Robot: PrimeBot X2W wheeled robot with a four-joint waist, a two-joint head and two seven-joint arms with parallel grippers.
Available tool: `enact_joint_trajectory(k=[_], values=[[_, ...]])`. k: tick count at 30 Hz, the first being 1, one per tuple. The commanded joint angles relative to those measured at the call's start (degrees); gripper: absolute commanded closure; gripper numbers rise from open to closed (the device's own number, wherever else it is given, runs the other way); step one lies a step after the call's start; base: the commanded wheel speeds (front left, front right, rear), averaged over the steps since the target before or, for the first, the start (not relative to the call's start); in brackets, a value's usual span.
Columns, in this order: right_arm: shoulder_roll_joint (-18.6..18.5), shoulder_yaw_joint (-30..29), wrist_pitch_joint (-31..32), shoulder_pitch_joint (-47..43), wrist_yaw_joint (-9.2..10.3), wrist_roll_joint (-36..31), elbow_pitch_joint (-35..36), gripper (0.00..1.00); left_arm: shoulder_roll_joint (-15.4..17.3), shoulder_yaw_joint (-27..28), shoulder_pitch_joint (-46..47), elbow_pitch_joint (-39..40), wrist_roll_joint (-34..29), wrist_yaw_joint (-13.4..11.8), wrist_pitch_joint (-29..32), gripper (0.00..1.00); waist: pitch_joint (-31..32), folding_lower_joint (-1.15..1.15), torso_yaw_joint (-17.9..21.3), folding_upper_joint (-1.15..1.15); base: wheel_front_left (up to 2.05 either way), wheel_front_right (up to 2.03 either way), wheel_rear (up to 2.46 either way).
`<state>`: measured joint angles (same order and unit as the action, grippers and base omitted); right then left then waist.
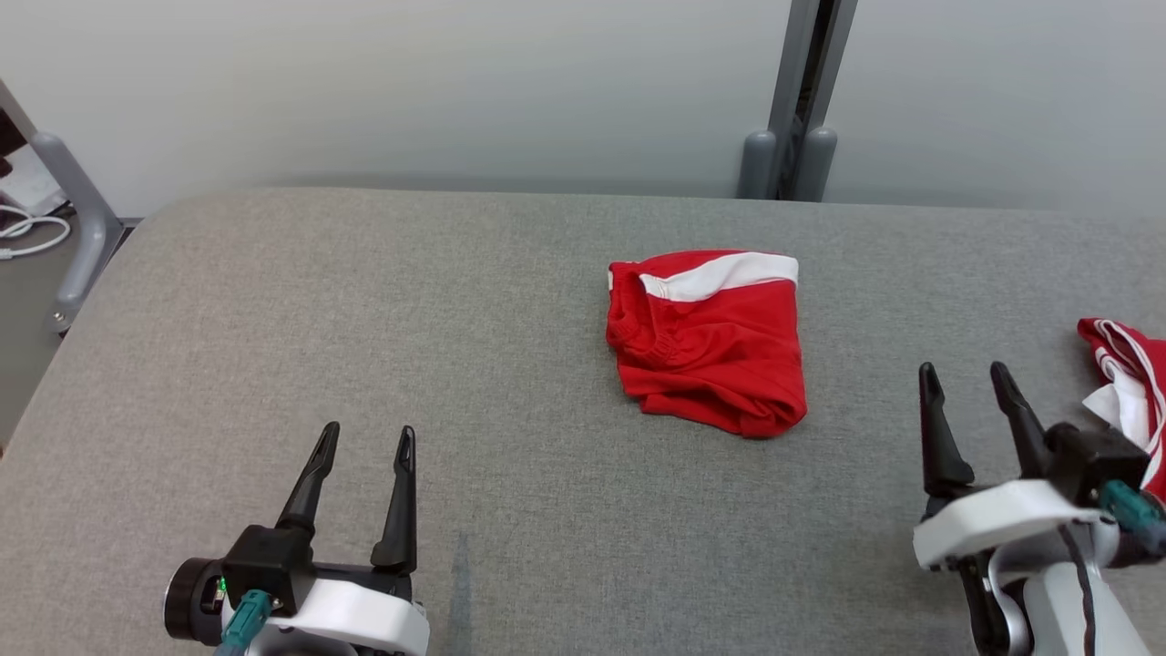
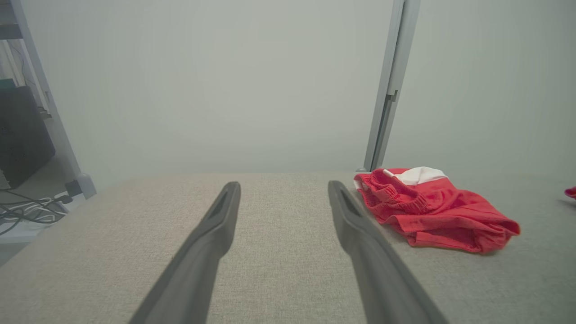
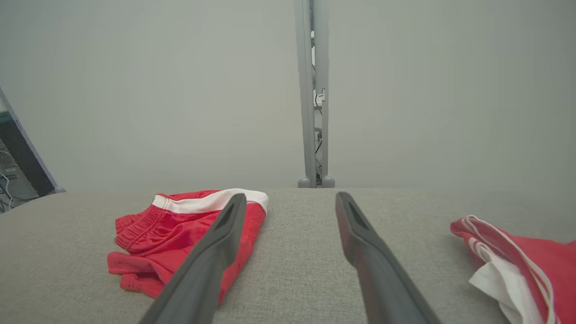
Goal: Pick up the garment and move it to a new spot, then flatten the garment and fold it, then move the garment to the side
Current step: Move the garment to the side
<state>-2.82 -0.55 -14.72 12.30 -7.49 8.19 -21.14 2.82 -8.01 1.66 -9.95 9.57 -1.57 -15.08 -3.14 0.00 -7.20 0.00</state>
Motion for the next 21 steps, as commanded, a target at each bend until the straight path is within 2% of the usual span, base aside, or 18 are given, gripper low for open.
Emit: enact_joint_trajectory(k=[1, 9, 10, 16, 21], values=[[-0.23, 0.72, 2.34, 2.49, -0.01, 4.00, -2.43, 0.00, 0.23, -0.17, 1.18, -0.18, -0.30, 0.20, -0.06, 0.00, -1.13, 0.00, -0.80, 0.00, 0.00, 0.00, 0.00], [-2.28, 1.58, 17.07, 12.08, -0.01, 20.74, -11.02, 0.00, 0.18, -1.93, 3.26, -0.88, -0.40, 0.75, -0.06, 0.00, -4.98, 0.00, -4.46, 0.00, 0.00, 0.00, 0.00], [-2.28, 1.58, 17.07, 12.08, -0.01, 20.74, -11.02, 0.00, 0.18, -1.93, 3.26, -0.88, -0.40, 0.75, -0.06, 0.00, -4.98, 0.00, -4.46, 0.00, 0.00, 0.00, 0.00], [-4.94, -0.79, 27.50, 18.07, -0.01, 32.14, -17.37, 0.00, 0.20, -3.11, 4.40, -1.32, -0.03, 0.53, -0.06, 0.00, -7.42, 0.00, -8.10, 0.00, 0.00, 0.00, 0.00], [-7.04, -0.69, 34.59, 21.10, -0.02, 37.95, -21.14, 0.00, 0.21, -3.87, 4.68, -1.80, 0.58, 0.06, -0.06, 0.00, -8.88, 0.00, -10.86, 0.00, 0.00, 0.00, 0.00]])
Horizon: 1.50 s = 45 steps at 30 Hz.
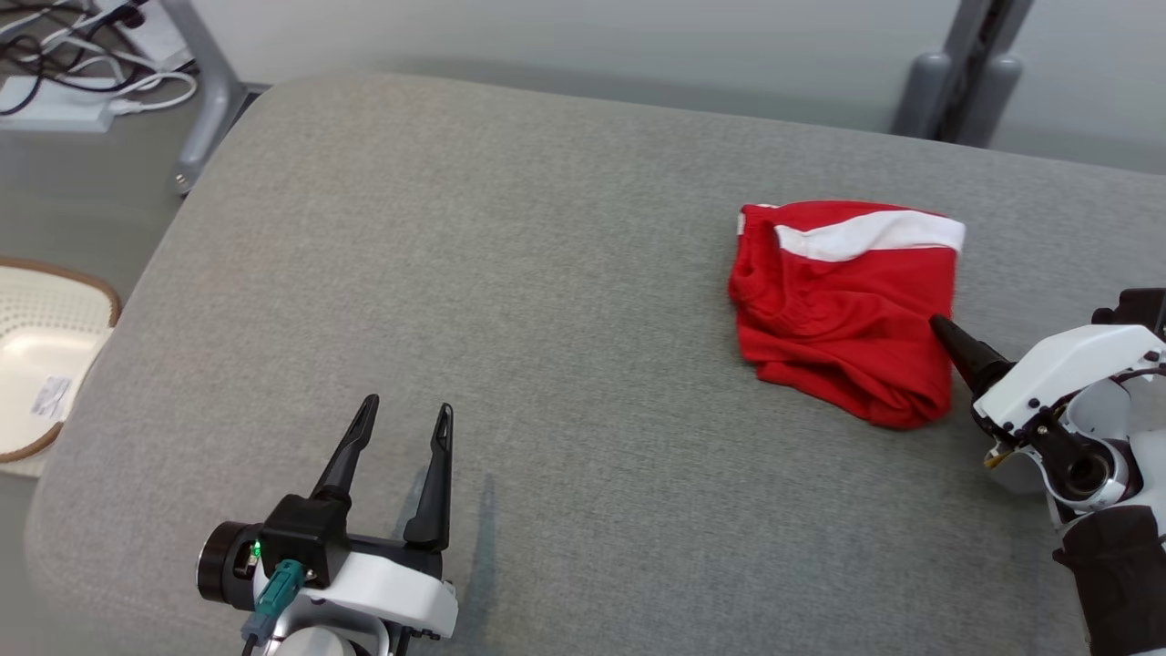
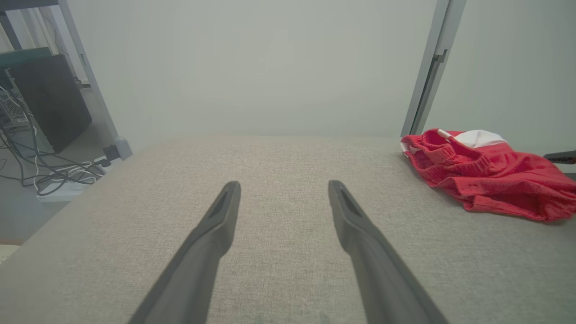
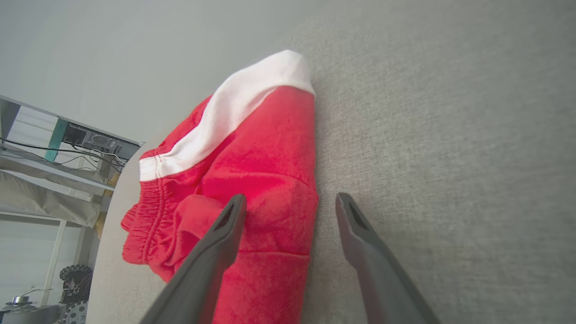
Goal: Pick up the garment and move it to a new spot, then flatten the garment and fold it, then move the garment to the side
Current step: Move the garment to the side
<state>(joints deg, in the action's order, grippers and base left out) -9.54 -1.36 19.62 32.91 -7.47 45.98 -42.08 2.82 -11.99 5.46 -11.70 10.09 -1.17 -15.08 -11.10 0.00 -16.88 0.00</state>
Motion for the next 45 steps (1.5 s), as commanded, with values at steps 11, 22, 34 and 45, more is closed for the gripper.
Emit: enact_joint_trajectory(k=[11, 22, 34, 45], values=[[-1.76, 2.51, 5.79, 4.22, -0.04, 5.62, -4.63, 0.00, 0.17, -1.85, 0.72, 0.53, 2.04, -1.43, -0.06, 0.00, -3.00, 0.00, -5.13, 0.00, 0.00, 0.00, 0.00], [-1.17, 5.69, 6.42, 8.77, -0.04, 7.57, -6.49, 0.00, 0.21, -2.57, 2.91, 0.47, 3.14, -1.88, -0.06, 0.00, -5.57, 0.00, -6.90, 0.00, 0.00, 0.00, 0.00], [-3.37, 10.20, 2.55, 8.87, -0.03, 9.02, -4.81, 1.00, 0.21, -2.61, 3.72, 0.16, 3.19, -2.37, -0.06, 0.00, -5.50, 0.00, -5.88, 0.00, 0.00, 0.00, 0.00], [-7.98, 20.65, 2.27, 7.27, -0.04, 8.05, 0.40, 1.00, 0.22, -0.95, 2.96, 0.08, 2.30, -1.64, -0.06, 0.00, -1.42, 0.00, 0.82, 0.00, 0.00, 0.00, 0.00]])
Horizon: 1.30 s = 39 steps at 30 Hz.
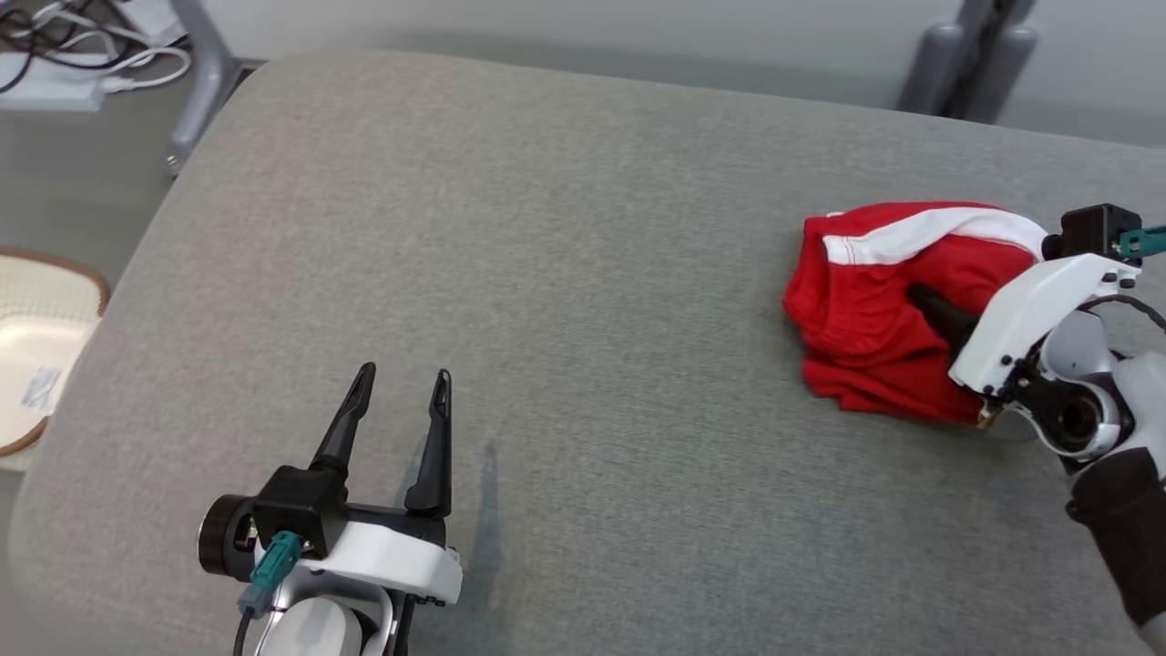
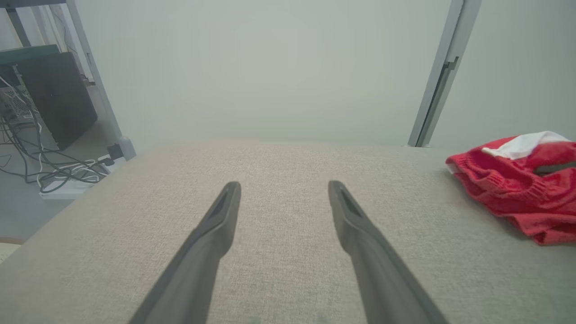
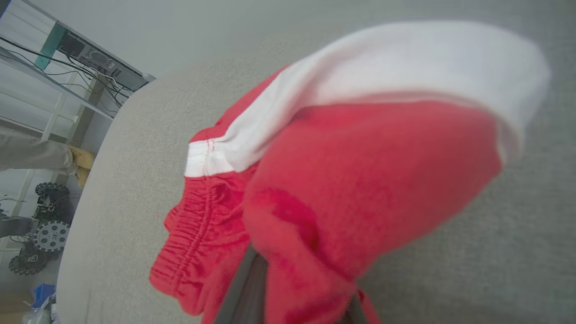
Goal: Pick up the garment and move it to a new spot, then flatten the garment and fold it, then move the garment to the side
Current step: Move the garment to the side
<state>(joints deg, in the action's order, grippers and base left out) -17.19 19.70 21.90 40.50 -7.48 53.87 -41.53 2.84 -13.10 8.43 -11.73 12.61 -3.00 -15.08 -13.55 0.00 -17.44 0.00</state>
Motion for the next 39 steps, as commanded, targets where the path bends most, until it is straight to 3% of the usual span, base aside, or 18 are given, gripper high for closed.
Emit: enact_joint_trajectory(k=[1, 6, 12, 18, 21, 33, 39], values=[[-1.28, 0.46, 0.36, -0.48, -0.03, 0.36, 0.76, 1.00, 0.17, 0.21, -0.03, 0.14, -0.40, 0.27, -0.06, 0.00, 1.37, 0.00, 2.29, 0.00, 0.00, 0.00, 0.00], [-6.74, 3.30, 2.24, -1.46, -0.03, 1.25, 6.21, 1.00, 0.20, 0.60, -0.02, 0.38, 0.11, 0.06, -0.06, 0.00, 1.93, 0.00, 6.28, 0.00, 0.00, 0.00, 0.00], [-14.43, 1.86, 5.06, -2.74, -0.03, 2.85, 13.04, 1.00, 0.22, 1.14, 0.81, 0.51, 1.00, -0.03, -0.06, 0.00, 0.90, 0.00, 10.46, 0.00, 0.00, 0.00, 0.00], [-22.12, -4.86, 8.52, -6.81, -0.03, 4.17, 18.69, 1.00, 0.20, 1.57, 2.07, 0.69, 1.49, 0.02, -0.06, 0.00, -1.28, 0.00, 13.68, 0.00, 0.00, 0.00, 0.00], [-23.72, -8.87, 9.00, -8.63, -0.03, 3.60, 19.24, 1.00, 0.21, 1.94, 2.65, 0.21, 0.94, 0.42, -0.06, 0.00, -2.61, 0.00, 14.46, 0.00, 0.00, 0.00, 0.00], [-27.14, -16.35, 7.64, -11.45, -0.02, -10.21, 16.94, 1.00, 0.20, 2.83, 6.28, -0.72, 0.48, 1.98, -0.06, 0.00, -9.37, 0.00, 13.76, 0.00, 0.00, 0.00, 0.00], [-30.35, -17.20, 6.85, -12.60, -0.01, -21.33, 16.54, 1.00, 0.21, 2.33, 8.11, -0.31, 1.07, 2.48, -0.06, 0.00, -12.54, 0.00, 12.05, 0.00, 0.00, 0.00, 0.00]])
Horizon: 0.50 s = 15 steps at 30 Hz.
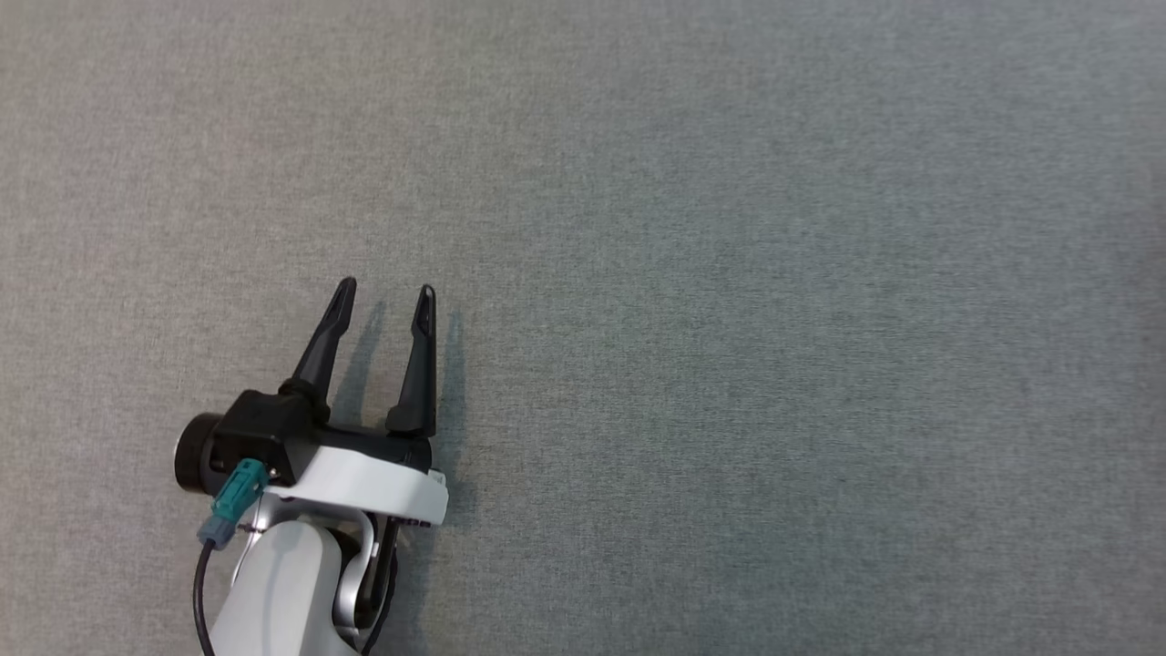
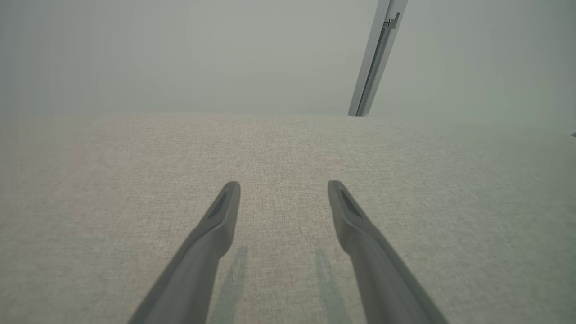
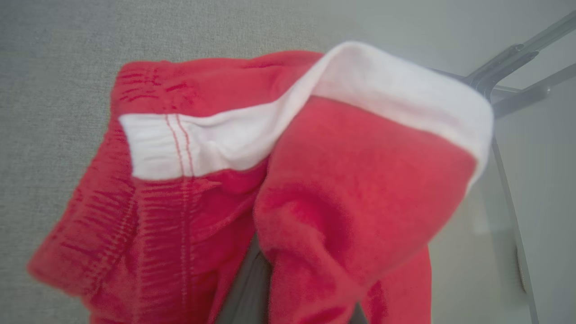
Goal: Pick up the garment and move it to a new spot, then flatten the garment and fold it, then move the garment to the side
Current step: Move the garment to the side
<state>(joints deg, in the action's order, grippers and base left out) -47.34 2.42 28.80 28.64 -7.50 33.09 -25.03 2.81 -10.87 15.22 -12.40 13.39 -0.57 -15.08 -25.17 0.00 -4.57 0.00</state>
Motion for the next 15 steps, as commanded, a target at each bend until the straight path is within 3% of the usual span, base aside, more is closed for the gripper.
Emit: enact_joint_trajectory(k=[1, 6, 10, 11, 12, 13, 15], values=[[-0.92, 0.29, -0.11, -1.01, 0.01, -1.94, 0.25, 1.00, 0.24, 0.03, 1.32, 0.60, 0.37, 0.01, -0.06, 0.00, -1.40, 0.00, -1.09, 0.00, 0.00, 0.00, 0.00], [-3.47, 0.47, 0.43, -3.03, 0.01, -7.64, 0.38, 1.00, 0.22, -0.40, 2.43, 1.18, 1.19, 0.23, -0.06, 0.00, -3.28, 0.00, -2.54, 0.00, 0.00, 0.00, 0.00], [-3.49, -1.75, -0.01, -4.44, 0.01, -9.16, -1.63, 1.00, 0.25, -0.56, 2.74, 0.85, 1.54, 0.18, -0.06, 0.00, -3.96, 0.00, -3.34, 0.00, 0.00, 0.00, 0.00], [-2.98, -2.41, 0.07, -4.60, 0.01, -9.61, -1.98, 0.83, 0.20, -0.58, 2.80, 0.75, 1.55, 0.19, -0.06, 0.00, -4.00, 0.00, -3.43, 0.00, 0.00, 0.00, 0.00], [-2.58, -3.08, 0.08, -4.77, 0.01, -10.18, -2.30, 0.24, 0.22, -0.56, 2.79, 0.65, 1.51, 0.20, -0.06, 0.00, -4.01, 0.00, -3.48, 0.00, 0.00, 0.00, 0.00], [-2.25, -3.75, 0.29, -4.92, 0.01, -10.69, -2.76, 0.00, 0.20, -0.51, 2.70, 0.57, 1.44, 0.19, -0.06, 0.00, -3.97, 0.00, -3.49, 0.00, 0.00, 0.00, 0.00], [-1.39, -4.86, 0.40, -4.95, 0.01, -11.73, -3.01, 0.00, 0.23, -0.41, 2.40, 0.41, 1.24, 0.17, -0.06, 0.00, -3.83, 0.00, -3.42, 0.00, 0.00, 0.00, 0.00]])
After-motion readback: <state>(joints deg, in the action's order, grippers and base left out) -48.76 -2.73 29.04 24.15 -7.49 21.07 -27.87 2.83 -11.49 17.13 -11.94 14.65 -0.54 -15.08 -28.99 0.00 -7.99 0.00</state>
